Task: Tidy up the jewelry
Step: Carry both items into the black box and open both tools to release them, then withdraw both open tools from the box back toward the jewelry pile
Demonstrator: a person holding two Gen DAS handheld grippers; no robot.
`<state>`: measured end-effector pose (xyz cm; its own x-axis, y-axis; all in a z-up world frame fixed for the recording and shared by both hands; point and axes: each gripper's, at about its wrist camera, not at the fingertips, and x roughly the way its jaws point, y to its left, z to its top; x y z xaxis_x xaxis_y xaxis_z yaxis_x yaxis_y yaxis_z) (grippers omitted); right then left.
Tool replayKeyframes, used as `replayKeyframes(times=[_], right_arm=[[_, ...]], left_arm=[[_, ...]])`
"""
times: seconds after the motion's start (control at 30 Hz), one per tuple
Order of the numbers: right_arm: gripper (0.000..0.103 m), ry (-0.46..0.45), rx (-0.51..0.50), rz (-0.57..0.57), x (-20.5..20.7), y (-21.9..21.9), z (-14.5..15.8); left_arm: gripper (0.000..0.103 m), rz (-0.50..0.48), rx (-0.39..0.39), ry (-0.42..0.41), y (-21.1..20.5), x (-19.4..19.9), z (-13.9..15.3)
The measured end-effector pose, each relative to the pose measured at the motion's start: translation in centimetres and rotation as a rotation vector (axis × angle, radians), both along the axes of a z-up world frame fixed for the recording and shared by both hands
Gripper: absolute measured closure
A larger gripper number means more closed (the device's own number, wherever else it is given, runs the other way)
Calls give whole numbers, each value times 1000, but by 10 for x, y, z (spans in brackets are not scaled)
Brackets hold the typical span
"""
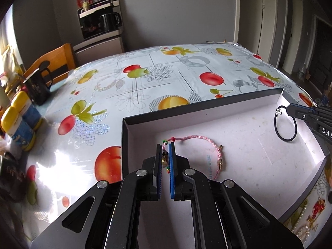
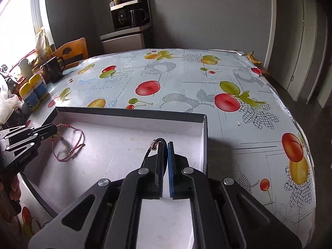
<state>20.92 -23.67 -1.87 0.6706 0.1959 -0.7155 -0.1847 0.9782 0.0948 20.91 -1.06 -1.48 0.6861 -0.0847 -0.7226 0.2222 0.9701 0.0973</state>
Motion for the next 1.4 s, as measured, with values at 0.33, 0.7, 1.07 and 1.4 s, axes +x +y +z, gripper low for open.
replayKeyframes(times=[0.33, 0.7, 1.07, 1.4], right_arm=[[51, -76, 27, -14, -9, -4, 13], [6, -78, 99, -40, -32, -20, 38], [6, -176, -16, 21, -125, -38, 72], [6, -163, -57, 79, -168, -34, 64]], left_arm=[[49, -14, 1, -45, -5, -6, 4], [12, -11, -55, -107, -4, -26, 27], [8, -55, 18, -135, 0, -94, 51], [6, -78, 9, -94, 19, -151, 44]])
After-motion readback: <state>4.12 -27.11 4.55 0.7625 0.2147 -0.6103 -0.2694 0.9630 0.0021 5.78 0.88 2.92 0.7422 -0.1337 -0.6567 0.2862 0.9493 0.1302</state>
